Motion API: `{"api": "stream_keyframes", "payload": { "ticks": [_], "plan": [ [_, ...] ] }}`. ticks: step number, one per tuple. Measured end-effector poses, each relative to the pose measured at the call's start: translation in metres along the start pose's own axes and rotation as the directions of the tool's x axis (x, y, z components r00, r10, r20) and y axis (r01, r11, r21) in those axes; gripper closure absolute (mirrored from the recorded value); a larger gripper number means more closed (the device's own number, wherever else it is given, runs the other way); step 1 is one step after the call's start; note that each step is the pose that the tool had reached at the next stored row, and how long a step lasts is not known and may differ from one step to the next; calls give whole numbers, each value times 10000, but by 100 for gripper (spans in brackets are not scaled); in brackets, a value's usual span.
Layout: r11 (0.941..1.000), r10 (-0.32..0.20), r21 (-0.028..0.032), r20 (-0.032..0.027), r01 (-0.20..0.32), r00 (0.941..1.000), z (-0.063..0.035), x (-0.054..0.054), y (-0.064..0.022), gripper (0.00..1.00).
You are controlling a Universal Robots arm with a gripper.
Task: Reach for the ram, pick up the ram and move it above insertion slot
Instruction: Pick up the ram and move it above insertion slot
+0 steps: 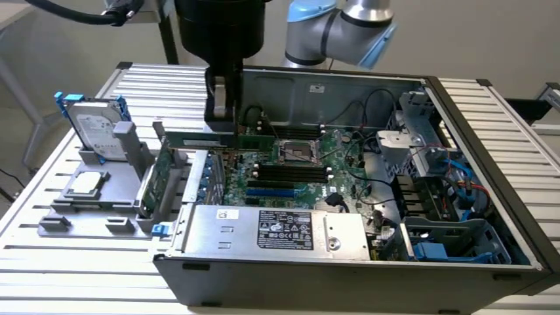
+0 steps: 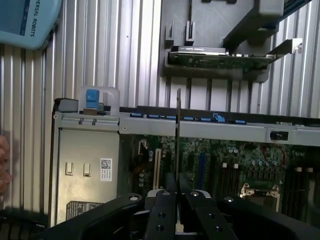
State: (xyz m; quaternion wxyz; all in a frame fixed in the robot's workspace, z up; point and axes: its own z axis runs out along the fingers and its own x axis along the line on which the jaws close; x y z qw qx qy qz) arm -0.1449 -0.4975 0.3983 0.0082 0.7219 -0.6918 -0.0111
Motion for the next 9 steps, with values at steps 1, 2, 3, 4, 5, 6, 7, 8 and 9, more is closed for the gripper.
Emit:
{"api": "stream_keyframes", "payload": {
  "ticks": [1, 2, 3, 4, 5, 6, 7, 8, 9],
  "plan": [
    [10000, -1, 0, 0, 1, 10000, -1, -3, -45, 87],
    [10000, -1, 0, 0, 1, 10000, -3, -6, -95, 87],
    [10000, -1, 0, 0, 1, 10000, -4, -10, -137, 87],
    [10000, 0, 0, 1, 0, 10000, -5, -15, -186, 87],
    [10000, 0, 0, 1, 0, 10000, -6, -22, -229, 87],
    [10000, -1, 0, 1, 1, 10000, -7, -29, -274, 87],
    [10000, -2, 0, 1, 2, 10000, -8, -39, -314, 87],
    [10000, -1, -1, 0, 1, 10000, -10, -51, -350, 87],
    [10000, 0, 0, 1, 0, 10000, -10, -67, -384, 87]
  ]
}}
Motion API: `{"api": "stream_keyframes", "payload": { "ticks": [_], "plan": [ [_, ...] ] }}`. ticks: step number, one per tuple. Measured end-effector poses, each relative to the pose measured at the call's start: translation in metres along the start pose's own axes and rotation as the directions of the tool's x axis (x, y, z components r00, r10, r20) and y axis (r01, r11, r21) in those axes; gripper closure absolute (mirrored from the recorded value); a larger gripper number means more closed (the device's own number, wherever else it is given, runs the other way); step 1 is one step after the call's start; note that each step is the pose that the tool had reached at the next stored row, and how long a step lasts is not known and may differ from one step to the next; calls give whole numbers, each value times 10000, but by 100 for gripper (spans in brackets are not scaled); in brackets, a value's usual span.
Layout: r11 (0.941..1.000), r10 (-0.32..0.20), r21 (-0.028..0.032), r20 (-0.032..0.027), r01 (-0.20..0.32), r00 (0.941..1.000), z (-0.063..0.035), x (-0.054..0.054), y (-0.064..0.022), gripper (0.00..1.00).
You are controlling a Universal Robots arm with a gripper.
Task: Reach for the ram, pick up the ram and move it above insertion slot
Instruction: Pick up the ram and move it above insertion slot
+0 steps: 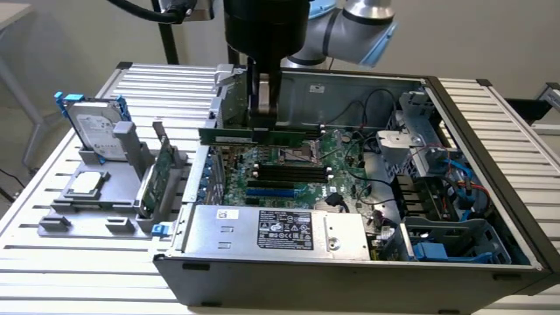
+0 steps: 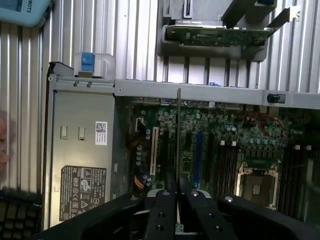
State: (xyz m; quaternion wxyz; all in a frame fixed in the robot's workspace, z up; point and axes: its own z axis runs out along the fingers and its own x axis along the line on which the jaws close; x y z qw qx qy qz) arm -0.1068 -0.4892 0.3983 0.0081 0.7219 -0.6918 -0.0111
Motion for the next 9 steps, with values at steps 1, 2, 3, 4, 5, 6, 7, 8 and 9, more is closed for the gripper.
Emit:
{"api": "stream_keyframes", "payload": {
  "ticks": [1, 2, 3, 4, 5, 6, 7, 8, 9],
  "plan": [
    [10000, 0, 0, -1, 0, 10000, -1, -19, -34, 87],
    [10000, 0, 0, 0, 0, 10000, -1, -40, -61, 87],
    [10000, -1, 0, 0, 1, 10000, -1, -63, -87, 87],
    [10000, -1, 0, 0, 1, 10000, -1, -87, -112, 87],
    [10000, 0, 0, 0, 0, 10000, -1, -112, -135, 87],
    [10000, 0, 0, 0, 0, 10000, 0, -138, -159, 87],
    [10000, 0, 0, 0, 0, 10000, 0, -165, -181, 87],
    [10000, 0, -1, -1, 0, 10000, 0, -193, -203, 87],
    [10000, -1, 0, 0, 1, 10000, 2, -222, -225, 87]
  ]
}}
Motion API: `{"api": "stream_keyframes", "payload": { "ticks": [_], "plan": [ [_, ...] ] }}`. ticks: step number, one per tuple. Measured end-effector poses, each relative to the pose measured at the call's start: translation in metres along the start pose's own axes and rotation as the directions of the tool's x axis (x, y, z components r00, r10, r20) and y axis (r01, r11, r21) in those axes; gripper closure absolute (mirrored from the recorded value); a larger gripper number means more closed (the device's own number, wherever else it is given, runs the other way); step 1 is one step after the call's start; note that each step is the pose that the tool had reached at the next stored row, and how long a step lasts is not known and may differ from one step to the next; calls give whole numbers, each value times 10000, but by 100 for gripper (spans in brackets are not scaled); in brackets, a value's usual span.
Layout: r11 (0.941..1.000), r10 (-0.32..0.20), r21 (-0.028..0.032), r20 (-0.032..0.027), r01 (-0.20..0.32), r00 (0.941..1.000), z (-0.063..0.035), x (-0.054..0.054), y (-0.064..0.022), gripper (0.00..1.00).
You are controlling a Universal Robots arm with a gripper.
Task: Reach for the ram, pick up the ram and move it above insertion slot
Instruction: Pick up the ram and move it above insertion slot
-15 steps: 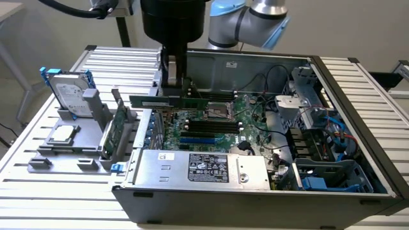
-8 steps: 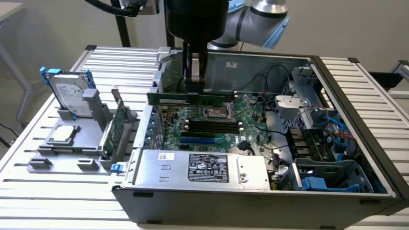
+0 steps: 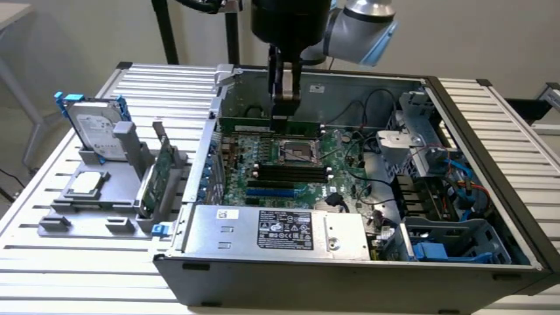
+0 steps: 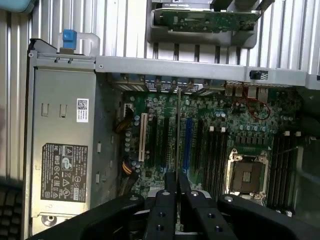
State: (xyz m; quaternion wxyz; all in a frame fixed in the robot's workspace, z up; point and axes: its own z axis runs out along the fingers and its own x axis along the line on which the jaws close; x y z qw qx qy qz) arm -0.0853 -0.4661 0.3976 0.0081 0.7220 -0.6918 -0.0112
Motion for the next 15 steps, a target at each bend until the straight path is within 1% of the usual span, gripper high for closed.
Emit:
{"api": "stream_keyframes", "payload": {
  "ticks": [9, 14, 15],
  "plan": [
    [10000, 1, -1, -1, -1, 10000, 8, -270, -188, 87],
    [10000, 1, 1, 1, -1, 10000, 14, -413, -264, 87],
    [10000, 0, 11, 12, 0, 10000, 16, -428, -270, 87]
  ]
}}
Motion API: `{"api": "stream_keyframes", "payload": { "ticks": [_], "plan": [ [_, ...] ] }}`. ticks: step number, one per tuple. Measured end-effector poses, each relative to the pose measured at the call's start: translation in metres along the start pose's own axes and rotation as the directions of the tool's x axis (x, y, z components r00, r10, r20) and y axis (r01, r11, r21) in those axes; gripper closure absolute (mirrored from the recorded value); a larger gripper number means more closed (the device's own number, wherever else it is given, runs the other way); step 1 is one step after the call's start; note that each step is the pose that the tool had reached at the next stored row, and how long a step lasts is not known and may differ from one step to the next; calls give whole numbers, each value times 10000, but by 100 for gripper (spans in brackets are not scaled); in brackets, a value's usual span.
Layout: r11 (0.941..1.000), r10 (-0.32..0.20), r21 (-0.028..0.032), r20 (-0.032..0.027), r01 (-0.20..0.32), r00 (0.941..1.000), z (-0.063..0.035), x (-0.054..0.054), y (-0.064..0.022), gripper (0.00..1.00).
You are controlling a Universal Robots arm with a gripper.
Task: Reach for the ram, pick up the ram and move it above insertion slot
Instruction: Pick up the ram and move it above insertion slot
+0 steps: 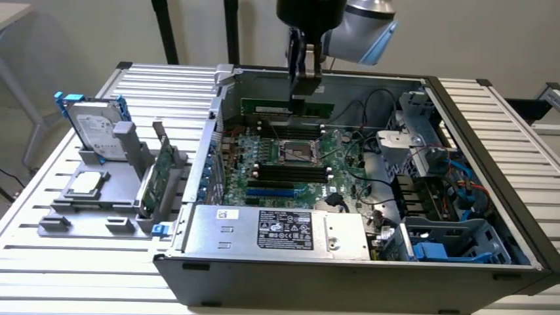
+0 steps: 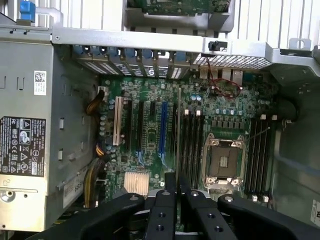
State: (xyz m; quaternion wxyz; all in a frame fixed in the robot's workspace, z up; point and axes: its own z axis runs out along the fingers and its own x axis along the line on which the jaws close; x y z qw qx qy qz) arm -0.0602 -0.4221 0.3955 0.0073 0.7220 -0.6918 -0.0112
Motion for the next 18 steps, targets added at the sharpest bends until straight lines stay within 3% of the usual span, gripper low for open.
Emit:
{"api": "stream_keyframes", "payload": {
  "ticks": [5, 18],
  "plan": [
    [9999, -2, 135, 18, 1, 10000, 8, -32, -6, 87],
    [9999, -2, 142, 18, 1, 10000, 9, -36, -10, 87]
  ]
}}
